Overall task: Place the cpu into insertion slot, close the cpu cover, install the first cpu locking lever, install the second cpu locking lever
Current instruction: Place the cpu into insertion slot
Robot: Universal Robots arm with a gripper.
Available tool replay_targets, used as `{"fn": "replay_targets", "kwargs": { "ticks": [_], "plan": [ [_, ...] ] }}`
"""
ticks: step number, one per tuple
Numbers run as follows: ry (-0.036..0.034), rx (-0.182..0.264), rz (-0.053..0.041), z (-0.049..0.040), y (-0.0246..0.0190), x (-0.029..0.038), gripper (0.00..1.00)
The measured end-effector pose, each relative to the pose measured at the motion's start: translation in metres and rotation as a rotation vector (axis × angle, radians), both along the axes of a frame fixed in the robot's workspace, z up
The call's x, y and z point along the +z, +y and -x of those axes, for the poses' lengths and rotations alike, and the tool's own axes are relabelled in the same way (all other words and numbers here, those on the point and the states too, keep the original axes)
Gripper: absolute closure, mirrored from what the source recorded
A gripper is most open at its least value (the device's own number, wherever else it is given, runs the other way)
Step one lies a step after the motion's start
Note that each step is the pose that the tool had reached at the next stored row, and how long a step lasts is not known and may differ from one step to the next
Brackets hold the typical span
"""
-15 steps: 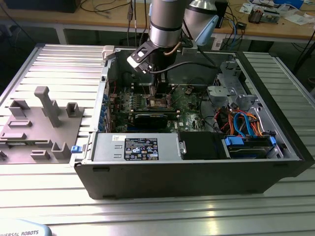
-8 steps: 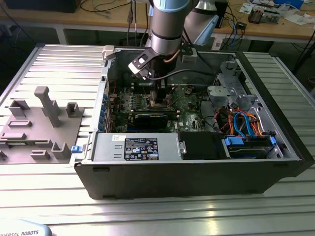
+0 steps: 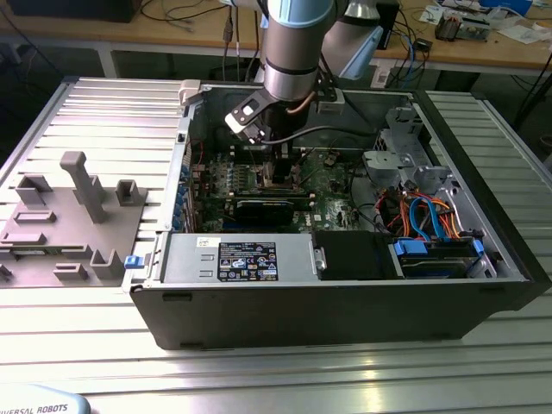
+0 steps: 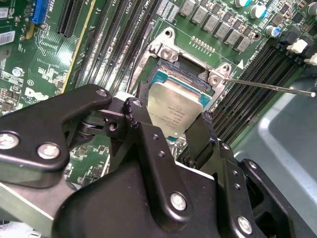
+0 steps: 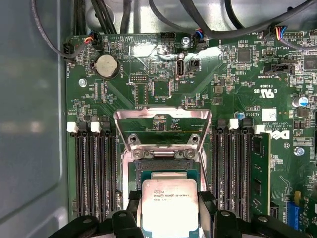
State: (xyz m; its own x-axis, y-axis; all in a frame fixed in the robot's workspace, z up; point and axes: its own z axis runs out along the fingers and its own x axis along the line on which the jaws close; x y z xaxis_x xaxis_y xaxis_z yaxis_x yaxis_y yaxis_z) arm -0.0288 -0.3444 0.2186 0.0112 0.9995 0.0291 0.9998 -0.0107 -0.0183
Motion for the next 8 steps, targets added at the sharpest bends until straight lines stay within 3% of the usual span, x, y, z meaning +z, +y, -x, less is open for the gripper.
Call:
{"fn": "replay_targets", "kwargs": {
  "ticks": [8],
  "plan": [
    [0.0,-0.001,0.0,-0.0003,0.0,-0.0053,0.46]
  ]
}}
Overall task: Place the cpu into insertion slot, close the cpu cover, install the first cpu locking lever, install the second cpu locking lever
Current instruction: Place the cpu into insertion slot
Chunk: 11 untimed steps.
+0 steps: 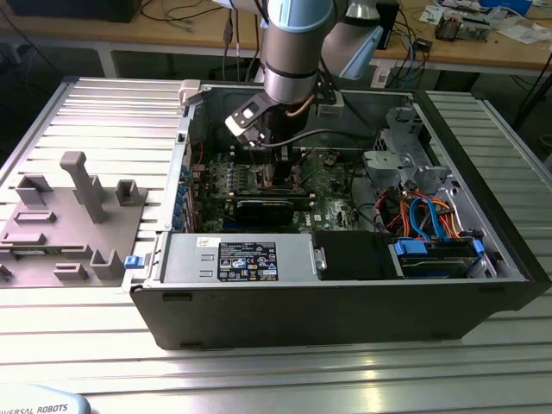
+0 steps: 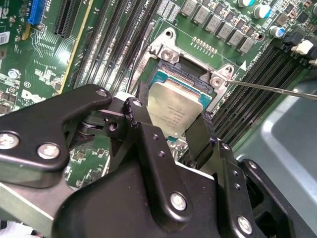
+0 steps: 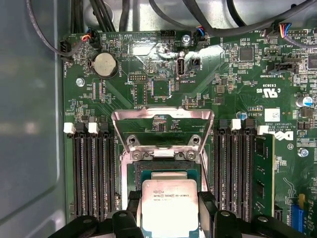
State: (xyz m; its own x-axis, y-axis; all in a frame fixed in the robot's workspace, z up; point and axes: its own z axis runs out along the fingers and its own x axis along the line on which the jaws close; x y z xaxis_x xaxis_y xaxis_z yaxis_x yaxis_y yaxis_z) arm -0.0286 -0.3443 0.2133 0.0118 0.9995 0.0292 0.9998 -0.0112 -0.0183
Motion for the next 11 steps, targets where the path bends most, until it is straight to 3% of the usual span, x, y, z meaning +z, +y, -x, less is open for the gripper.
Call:
{"fn": "replay_targets", "kwargs": {
  "ticks": [11],
  "plan": [
    [0.0,-0.004,0.0001,0.0,0.0002,-0.0076,0.46]
  ]
}}
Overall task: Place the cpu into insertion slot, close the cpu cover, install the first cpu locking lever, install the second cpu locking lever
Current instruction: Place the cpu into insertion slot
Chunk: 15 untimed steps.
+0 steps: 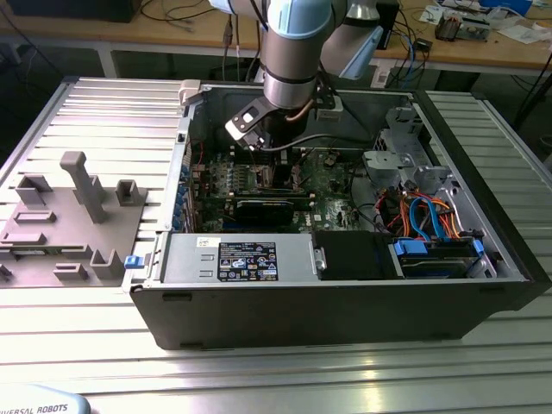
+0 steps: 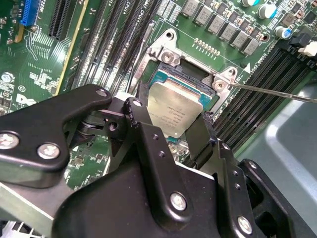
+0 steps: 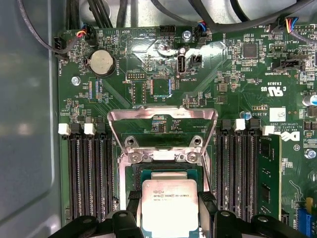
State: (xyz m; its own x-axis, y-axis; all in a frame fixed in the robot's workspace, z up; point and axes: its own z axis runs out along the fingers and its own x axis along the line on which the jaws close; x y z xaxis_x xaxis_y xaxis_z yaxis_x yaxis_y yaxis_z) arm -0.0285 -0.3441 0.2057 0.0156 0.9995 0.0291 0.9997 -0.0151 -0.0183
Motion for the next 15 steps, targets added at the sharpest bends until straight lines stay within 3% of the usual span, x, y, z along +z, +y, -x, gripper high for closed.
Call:
{"fn": "replay_targets", "kwargs": {
  "ticks": [15],
  "plan": [
    [-0.0001,-0.001,-0.0002,0.0,0.0021,-0.0035,0.45]
  ]
}}
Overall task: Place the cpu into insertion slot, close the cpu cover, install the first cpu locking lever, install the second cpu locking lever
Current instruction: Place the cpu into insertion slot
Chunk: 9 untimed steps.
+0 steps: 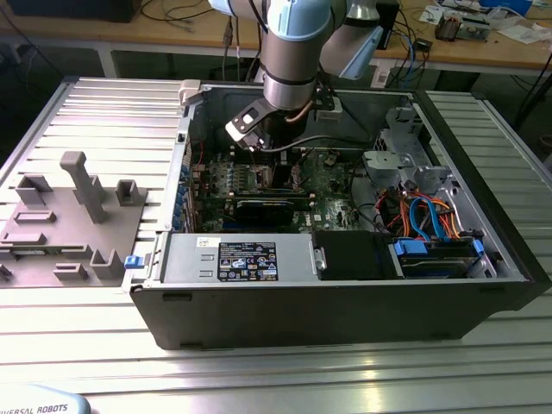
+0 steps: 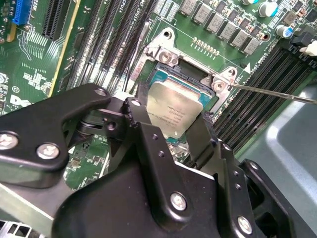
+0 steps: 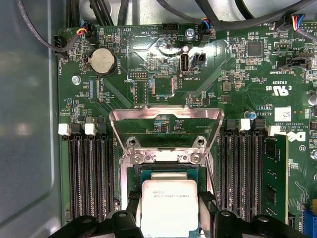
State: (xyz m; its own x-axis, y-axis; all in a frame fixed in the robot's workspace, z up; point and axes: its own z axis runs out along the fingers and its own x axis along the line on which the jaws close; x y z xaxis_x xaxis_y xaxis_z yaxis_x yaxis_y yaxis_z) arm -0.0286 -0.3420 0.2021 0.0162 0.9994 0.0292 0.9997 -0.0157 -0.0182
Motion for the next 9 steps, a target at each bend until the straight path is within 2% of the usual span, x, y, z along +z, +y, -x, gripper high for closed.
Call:
{"fn": "replay_targets", "kwargs": {
  "ticks": [1,4,7,9],
  "plan": [
    [0.0,0.0,0.0001,0.0,0.0,0.0,0.38],
    [0.0001,0.0,0.0001,0.0,0.0,-0.0001,0.38],
    [-0.0001,0.0,0.0005,0.0,0.0029,-0.0001,0.38],
    [0.0,0.001,0.0004,0.0,0.003,-0.0001,0.38]
  ]
}}
